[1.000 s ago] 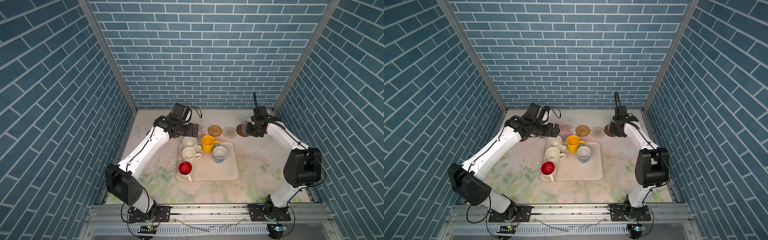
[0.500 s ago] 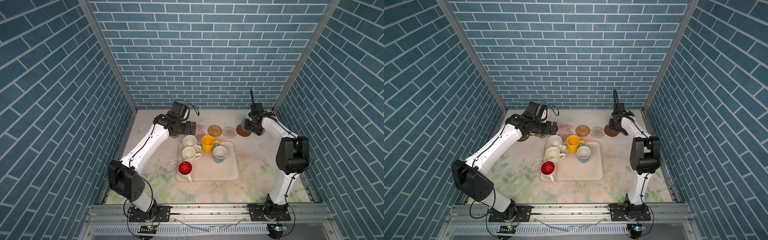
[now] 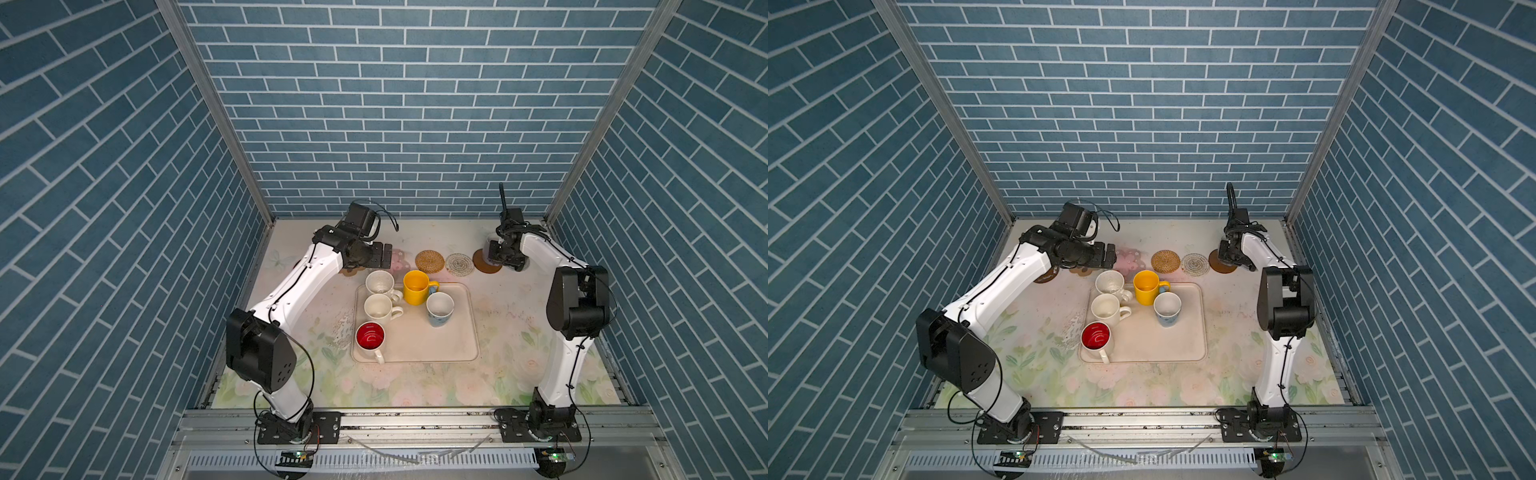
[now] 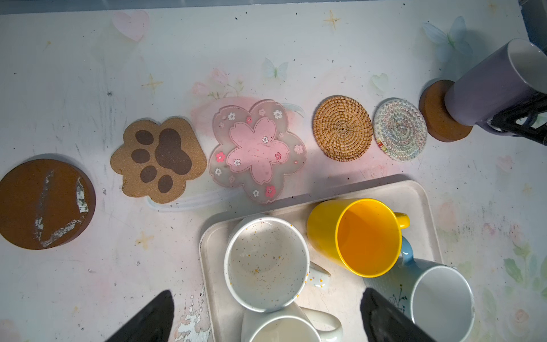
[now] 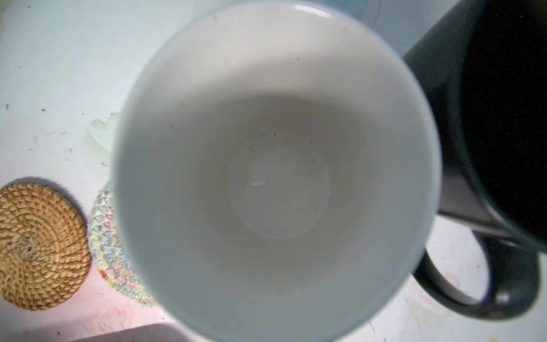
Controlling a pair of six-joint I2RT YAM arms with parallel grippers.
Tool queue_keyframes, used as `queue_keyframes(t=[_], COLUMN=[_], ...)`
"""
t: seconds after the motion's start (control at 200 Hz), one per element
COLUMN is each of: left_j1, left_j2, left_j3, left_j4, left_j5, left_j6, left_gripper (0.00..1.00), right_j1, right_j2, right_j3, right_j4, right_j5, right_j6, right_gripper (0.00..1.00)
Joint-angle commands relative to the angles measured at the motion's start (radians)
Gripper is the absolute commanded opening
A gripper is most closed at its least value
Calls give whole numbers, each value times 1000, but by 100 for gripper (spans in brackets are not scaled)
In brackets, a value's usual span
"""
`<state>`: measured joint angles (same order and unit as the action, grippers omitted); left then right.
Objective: Place cups on coasters
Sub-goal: Place the cup on the coaster.
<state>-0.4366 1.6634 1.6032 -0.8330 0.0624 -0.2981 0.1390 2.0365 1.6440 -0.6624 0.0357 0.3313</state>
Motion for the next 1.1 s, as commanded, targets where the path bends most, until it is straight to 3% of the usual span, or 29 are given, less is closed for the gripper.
queue_keyframes(t=[0.0, 0.565, 0.74, 0.85, 1.095], left_j1=[8, 13, 13, 13, 14], left_j2=[6, -22, -41, -59, -119], left_j3=[27, -4, -27, -43, -92], left_j4=[-12, -11, 2, 5, 11], left_j5=[-3, -6, 1, 3, -4], left_j6=[6, 5, -3, -4, -9], left_gripper=[99, 99, 99, 99, 99], right_j1=[-3, 4, 17, 20, 23], right_j2=[0, 5, -18, -27, -63], right_j3=[66, 52, 31, 17, -12], right_j4=[42, 36, 34, 33, 35], right_j5=[-6, -52, -49, -45, -40], right_j6=[-35, -29, -28, -21, -11], right_gripper=[0, 0, 18, 34, 44])
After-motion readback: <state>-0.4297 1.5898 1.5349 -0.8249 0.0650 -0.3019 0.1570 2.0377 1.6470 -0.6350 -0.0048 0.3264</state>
